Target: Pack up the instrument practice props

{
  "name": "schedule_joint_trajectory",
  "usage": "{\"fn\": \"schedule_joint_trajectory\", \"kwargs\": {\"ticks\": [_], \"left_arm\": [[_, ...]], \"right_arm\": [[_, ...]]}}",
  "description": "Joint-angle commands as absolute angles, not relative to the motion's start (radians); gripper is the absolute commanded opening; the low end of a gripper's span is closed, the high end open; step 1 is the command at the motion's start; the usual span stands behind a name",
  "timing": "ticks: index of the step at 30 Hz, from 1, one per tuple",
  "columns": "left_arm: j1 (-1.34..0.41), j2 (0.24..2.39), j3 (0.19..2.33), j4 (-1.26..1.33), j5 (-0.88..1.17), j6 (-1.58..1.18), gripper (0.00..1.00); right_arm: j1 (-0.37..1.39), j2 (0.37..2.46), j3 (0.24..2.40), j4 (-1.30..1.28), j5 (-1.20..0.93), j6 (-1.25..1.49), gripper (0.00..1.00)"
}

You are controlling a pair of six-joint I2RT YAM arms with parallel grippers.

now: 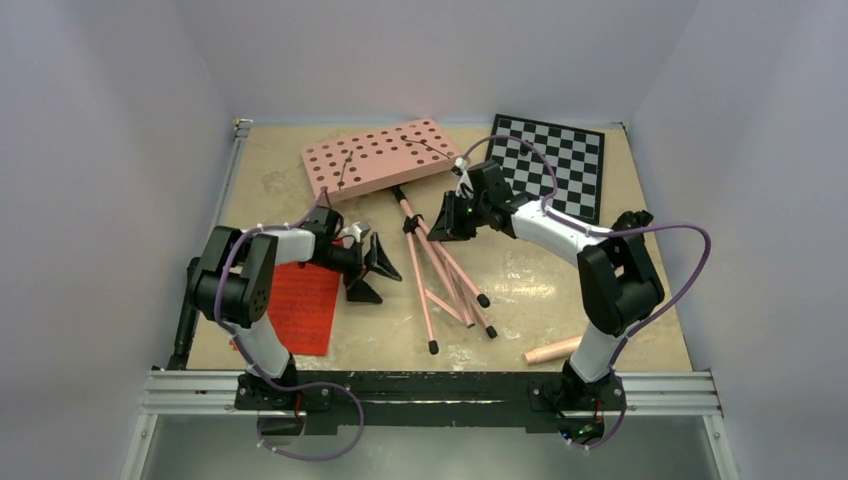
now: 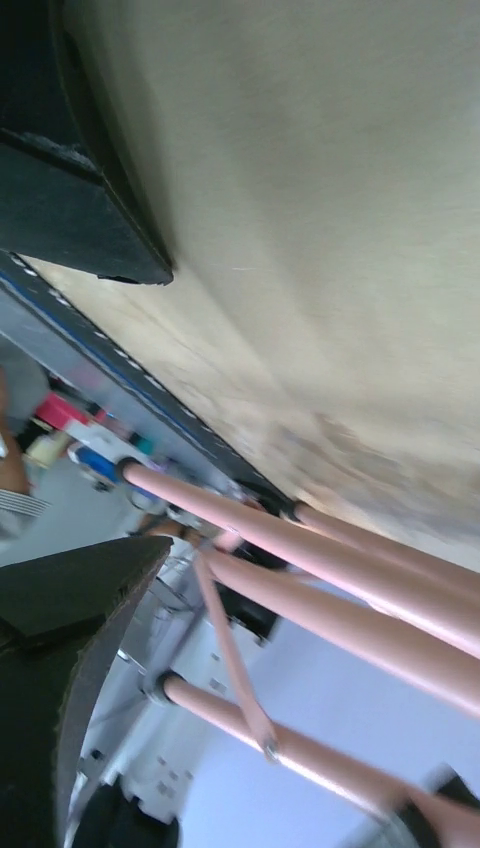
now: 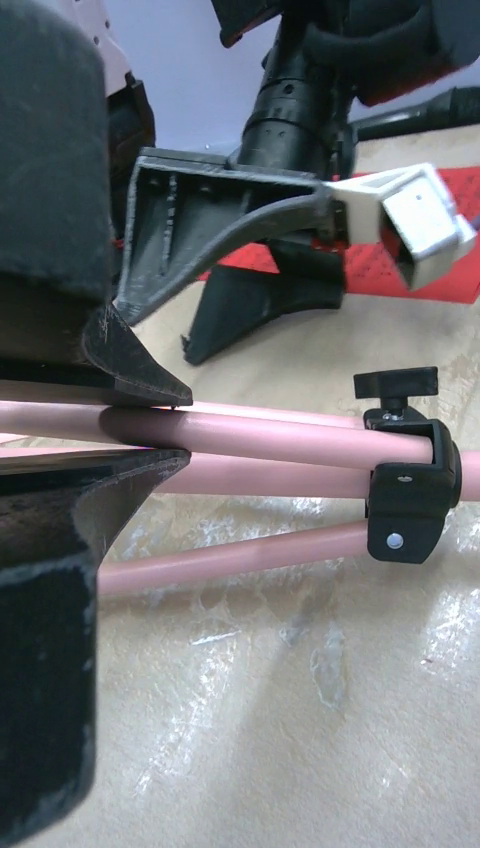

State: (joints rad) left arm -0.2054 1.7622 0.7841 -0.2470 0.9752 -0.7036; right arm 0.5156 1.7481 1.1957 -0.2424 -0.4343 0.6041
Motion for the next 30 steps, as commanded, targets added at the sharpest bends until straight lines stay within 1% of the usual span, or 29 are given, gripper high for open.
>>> {"fn": "schedule_joint_trajectory", "kwargs": {"ticks": [1,3,4,6,8,9,10,12,13,16,18,22,24,25,28,30], "left_arm": [[-0.186,1.651,0.852,-0.695,0.978,-0.325,0.99],[-0.159,1.541,0.844,-0.709,0.976,-0.297,0.99],[-0.161,1.497,0.849,-0.720,0.982,-0.237,0.99],[-0.170,1.416,0.855,-0.718,0.984,-0.201,1.00],[-0.187,1.384,0.870,-0.699,1.012,-0.196,1.00],[-0.196,1.382,0.885,-0.688,1.020,-0.203,1.00],[-0.206,1.385,0.899,-0.667,1.020,-0.219,1.00],[-0.215,1.401,0.932,-0.618,1.004,-0.245,0.99],[-0.216,1.398,0.945,-0.592,0.982,-0.258,0.99],[-0.221,1.365,0.961,-0.518,0.940,-0.279,0.99],[-0.254,1.344,0.980,-0.520,0.915,-0.243,0.98],[-0.291,1.305,1.022,-0.509,0.874,-0.232,0.97],[-0.289,1.273,1.037,-0.505,0.863,-0.205,0.96],[-0.288,1.258,1.050,-0.528,0.854,-0.166,0.96],[-0.260,1.225,1.107,-0.635,0.830,-0.039,0.93],[-0.243,1.208,1.137,-0.695,0.809,0.022,0.93]], "right_arm": [[0.492,1.705,1.198,0.026,-0.521,0.649,0.00],[0.487,1.705,1.196,0.023,-0.532,0.615,0.00],[0.485,1.707,1.199,0.013,-0.533,0.600,0.00],[0.479,1.713,1.204,-0.016,-0.533,0.581,0.00],[0.473,1.717,1.228,-0.046,-0.598,0.533,0.29],[0.469,1.708,1.248,-0.084,-0.636,0.483,0.38],[0.464,1.692,1.270,-0.167,-0.656,0.428,0.44],[0.439,1.632,1.301,-0.285,-0.679,0.311,0.60],[0.426,1.608,1.318,-0.350,-0.689,0.257,0.62],[0.380,1.554,1.383,-0.562,-0.703,0.082,0.63],[0.375,1.530,1.428,-0.724,-0.694,-0.111,0.60],[0.407,1.415,1.342,-0.828,-0.779,-0.474,0.59],[0.421,1.390,1.307,-0.906,-0.864,-0.639,0.58],[0.426,1.392,1.301,-0.950,-0.893,-0.699,0.56],[0.445,1.404,1.292,-0.985,-0.928,-0.742,0.48],[0.470,1.419,1.297,-0.985,-0.950,-0.720,0.49]]}}
